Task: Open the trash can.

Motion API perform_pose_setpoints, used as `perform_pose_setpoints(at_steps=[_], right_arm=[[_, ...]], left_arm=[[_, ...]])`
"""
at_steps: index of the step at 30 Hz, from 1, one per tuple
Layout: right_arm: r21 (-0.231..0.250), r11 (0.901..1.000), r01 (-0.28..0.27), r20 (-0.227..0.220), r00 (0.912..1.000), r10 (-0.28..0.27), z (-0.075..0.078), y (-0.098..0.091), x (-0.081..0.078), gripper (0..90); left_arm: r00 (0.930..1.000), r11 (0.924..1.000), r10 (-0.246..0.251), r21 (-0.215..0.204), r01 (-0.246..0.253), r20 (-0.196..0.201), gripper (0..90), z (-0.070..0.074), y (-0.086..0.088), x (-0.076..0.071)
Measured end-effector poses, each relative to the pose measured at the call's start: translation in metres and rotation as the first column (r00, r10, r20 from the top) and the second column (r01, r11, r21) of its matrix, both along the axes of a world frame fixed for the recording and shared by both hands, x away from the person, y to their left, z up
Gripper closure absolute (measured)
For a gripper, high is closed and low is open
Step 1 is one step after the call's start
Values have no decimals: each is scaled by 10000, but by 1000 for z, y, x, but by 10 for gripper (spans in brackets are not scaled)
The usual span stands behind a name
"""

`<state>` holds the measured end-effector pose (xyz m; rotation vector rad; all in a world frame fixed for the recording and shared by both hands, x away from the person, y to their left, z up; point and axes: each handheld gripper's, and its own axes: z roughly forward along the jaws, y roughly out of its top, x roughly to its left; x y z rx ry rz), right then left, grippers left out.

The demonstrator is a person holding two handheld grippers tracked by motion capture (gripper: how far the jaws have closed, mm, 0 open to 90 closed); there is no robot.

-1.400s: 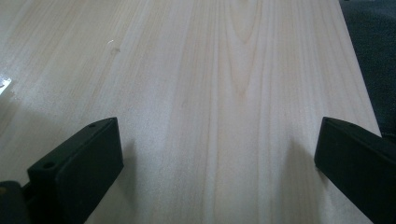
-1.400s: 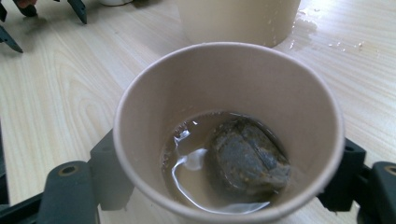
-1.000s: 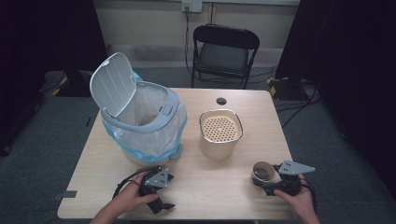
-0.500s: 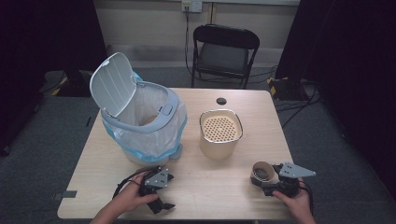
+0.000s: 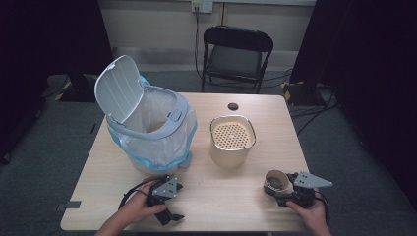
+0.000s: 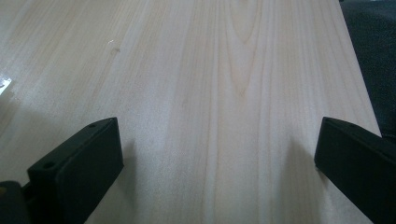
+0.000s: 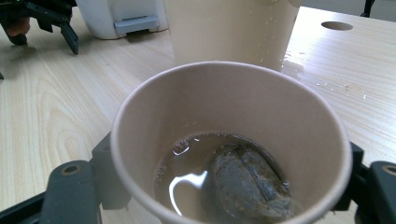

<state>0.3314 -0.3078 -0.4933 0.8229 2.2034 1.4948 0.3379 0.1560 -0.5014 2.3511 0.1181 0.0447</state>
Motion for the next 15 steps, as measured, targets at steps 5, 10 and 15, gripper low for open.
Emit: perform_pose_setpoints(at_steps=[5, 10, 15], right_arm=[[-91, 9999, -61, 50, 10000, 61, 1, 0, 1, 255], [-353, 9994, -53, -17, 10000, 53, 5, 1, 3, 266], [-329, 9994, -59, -158, 9999, 54, 9, 2, 6, 274]], left_arm=[[10000, 10000, -1, 4, 1, 2, 3, 0, 0, 0], [10000, 10000, 0, 2, 0, 5, 4, 0, 0, 0], [10000, 10000, 3, 3, -3, 9, 4, 0, 0, 0]])
